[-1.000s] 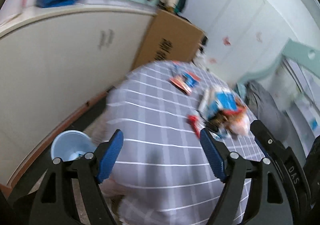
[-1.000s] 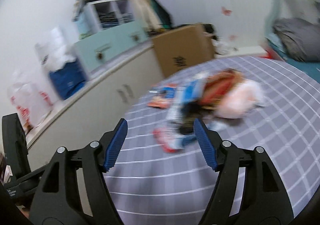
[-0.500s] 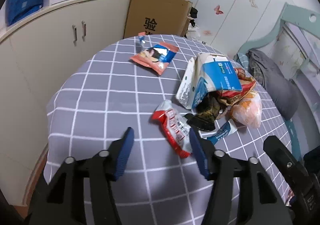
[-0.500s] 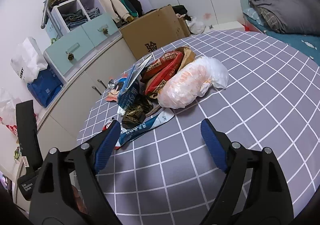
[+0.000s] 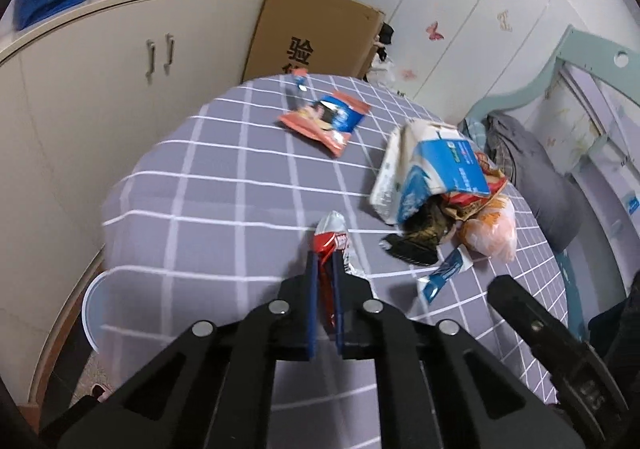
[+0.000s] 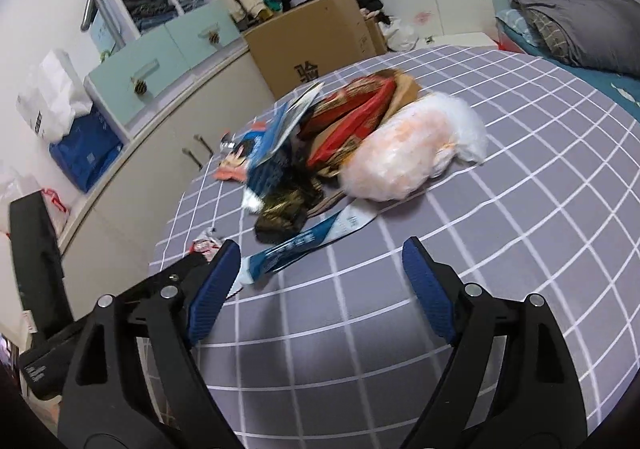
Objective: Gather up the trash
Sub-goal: 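Grasp the red-white wrapper with the left gripper while the right grasps the blue-white wrapper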
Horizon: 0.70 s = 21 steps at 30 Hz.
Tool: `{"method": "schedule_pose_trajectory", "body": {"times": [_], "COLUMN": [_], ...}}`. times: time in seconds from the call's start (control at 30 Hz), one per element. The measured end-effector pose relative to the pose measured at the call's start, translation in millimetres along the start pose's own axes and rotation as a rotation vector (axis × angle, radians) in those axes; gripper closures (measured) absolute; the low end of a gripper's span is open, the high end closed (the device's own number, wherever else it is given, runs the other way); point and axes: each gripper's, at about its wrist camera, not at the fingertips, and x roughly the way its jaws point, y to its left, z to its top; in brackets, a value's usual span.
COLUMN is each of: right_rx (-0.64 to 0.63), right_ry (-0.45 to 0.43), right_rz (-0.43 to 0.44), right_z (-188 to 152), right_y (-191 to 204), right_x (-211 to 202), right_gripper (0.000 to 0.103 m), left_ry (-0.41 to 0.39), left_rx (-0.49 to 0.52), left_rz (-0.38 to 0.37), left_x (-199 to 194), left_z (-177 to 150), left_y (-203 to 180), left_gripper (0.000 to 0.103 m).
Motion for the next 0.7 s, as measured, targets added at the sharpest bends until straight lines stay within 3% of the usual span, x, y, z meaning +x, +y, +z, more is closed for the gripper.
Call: {"method": "schedule_pose_trajectory", "body": {"times": [0.2,0.27,0.3,0.33,0.4,0.67,0.7], "right_rx": [-0.042,-0.051,-0.058,-0.053,-0.061,-0.038,-0.041], "right_ry": [0.046,0.066,0.083,0.110,0.114,0.091,0.083], "right_rz": [-0.022,-0.067,-0.082,-0.084,-0.105,-0.048,-0.034], "right_z": [3,5,5,4,5,-6,-8], "right_y": [26,29,30,29,27,0,-2], "right_x": [21,31,36,40,39,12,6], "right_gripper": [0.022,0.025,0.037,0.041,0.071,0.089,0.097], "left_ry": [-0.026,-0.027,-0.029,-0.030,-0.031,-0.031,-0.032], "left_rx": [-0.010,0.009,0.015,0.020,0.021,0.020,0.023], "left_rz": [0.004,-0.004,-0.007,-0.014,-0.027,-0.066,-0.069], "left_x": [-22,-26,-28,-30,-33,-43,-45], "left_z": [-6,-7,-8,-9,-9,-13,-16], "left_y": [25,27,28,29,31,25,22], "left_gripper": [0.097,0.097,0.097,0.097,0.097,0.097,0.097]}}
